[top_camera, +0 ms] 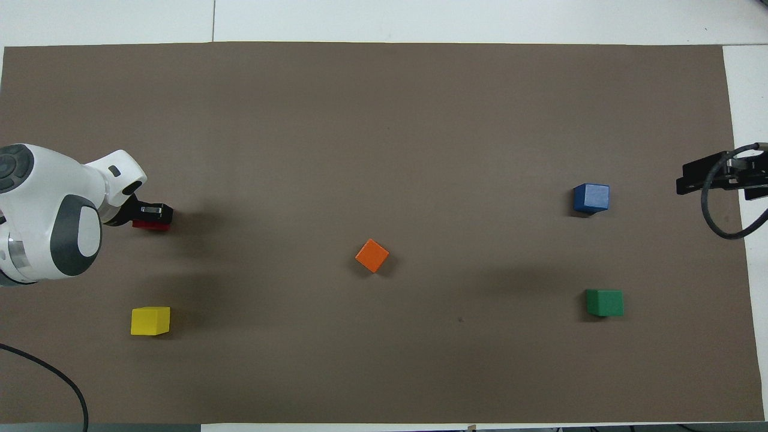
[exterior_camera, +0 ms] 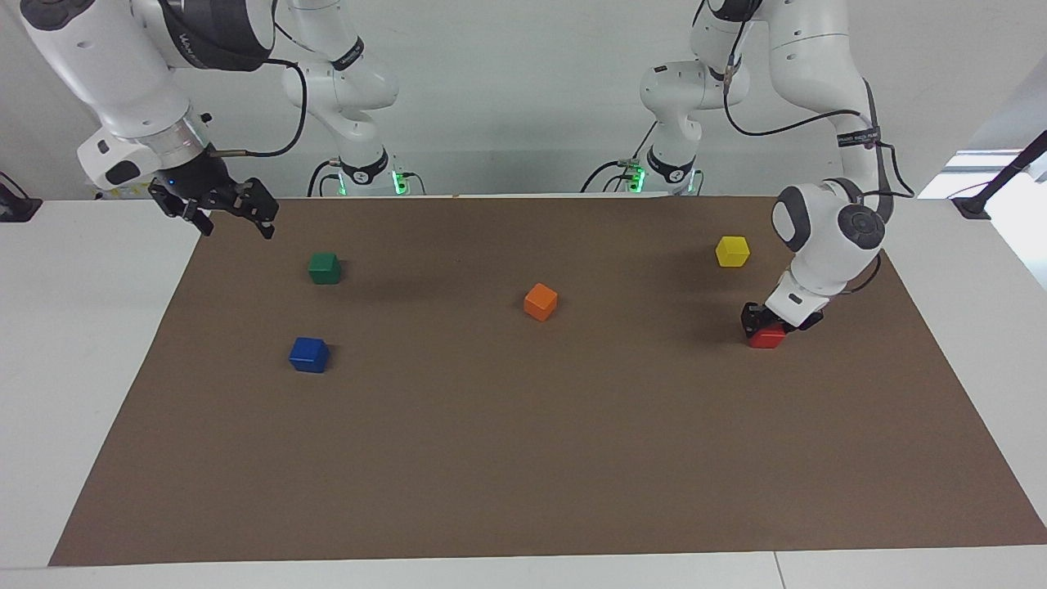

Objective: Transfer red block to right arm and stack on blue block
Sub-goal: 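Lift the red cube with the left gripper, then carry the red cube with the left gripper while the right gripper approaches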

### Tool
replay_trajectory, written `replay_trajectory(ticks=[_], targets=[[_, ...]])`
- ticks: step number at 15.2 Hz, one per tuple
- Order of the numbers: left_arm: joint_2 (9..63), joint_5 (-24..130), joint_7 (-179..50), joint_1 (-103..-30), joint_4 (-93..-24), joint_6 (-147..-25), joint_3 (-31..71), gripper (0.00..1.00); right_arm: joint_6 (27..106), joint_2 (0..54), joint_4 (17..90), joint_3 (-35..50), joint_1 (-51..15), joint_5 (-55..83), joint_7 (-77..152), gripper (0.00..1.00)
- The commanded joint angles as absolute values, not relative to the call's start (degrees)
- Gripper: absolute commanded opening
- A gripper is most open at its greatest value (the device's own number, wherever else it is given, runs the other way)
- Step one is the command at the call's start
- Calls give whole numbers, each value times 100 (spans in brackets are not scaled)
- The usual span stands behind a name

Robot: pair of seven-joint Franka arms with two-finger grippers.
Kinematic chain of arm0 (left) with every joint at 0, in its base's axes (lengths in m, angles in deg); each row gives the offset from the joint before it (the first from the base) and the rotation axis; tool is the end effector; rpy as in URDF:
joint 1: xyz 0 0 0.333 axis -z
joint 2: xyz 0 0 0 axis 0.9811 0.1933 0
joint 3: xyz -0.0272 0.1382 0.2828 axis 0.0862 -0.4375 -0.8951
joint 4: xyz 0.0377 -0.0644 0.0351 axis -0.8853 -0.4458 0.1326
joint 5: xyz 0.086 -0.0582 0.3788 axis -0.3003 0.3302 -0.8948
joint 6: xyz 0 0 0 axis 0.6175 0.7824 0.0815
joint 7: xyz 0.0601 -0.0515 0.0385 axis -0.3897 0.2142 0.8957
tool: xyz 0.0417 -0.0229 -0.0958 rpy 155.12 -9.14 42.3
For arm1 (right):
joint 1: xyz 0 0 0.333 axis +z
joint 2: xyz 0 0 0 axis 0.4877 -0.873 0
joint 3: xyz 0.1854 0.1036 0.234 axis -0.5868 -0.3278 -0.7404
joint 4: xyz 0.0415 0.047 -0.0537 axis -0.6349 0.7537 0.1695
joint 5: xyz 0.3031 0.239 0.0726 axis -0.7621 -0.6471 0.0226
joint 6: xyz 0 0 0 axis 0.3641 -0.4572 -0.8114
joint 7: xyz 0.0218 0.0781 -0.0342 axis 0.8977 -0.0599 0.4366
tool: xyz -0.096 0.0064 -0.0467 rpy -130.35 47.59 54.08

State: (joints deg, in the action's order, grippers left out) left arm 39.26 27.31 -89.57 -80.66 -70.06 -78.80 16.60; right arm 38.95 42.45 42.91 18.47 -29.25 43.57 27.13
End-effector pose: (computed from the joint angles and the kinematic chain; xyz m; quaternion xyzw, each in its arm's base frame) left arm 0.5669 0.0249 0.3058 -0.9974 0.0677 0.0248 0.0019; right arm 0.5495 -0.0360 0.6018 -0.9980 0.0556 0.0279 0.0085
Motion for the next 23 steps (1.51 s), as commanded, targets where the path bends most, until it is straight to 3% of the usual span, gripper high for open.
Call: replay_trajectory(ticks=[1,6,9,13,18,23], targets=[[3879,3173,-8896,-8088,-6847,-7463,1616,0,3954,4391,4447,1839,-2919,4273,2614,100],[3826,3861,-7669,-8018,-5529,-5504,1651,0,3971,4391,4447,1839,-2919,4265,2649,100],[3704,4376,-6526,-7973,-4843,-4518,1879,0,4024,4399,4464,1839,-2928,3381,2684,100],[3027,5494,-4542,-7929,-4841,-4270,2160,0,4007,4408,4718,1882,-3059,1660,3447,100],[2736,6637,-2279,-7929,-4850,-4331,2863,0,3604,4435,5904,1882,-3814,-1100,4896,100],[2456,7876,-1391,-7553,-5506,-5259,2978,0,2814,4067,7011,1882,-3834,-3105,6318,100]])
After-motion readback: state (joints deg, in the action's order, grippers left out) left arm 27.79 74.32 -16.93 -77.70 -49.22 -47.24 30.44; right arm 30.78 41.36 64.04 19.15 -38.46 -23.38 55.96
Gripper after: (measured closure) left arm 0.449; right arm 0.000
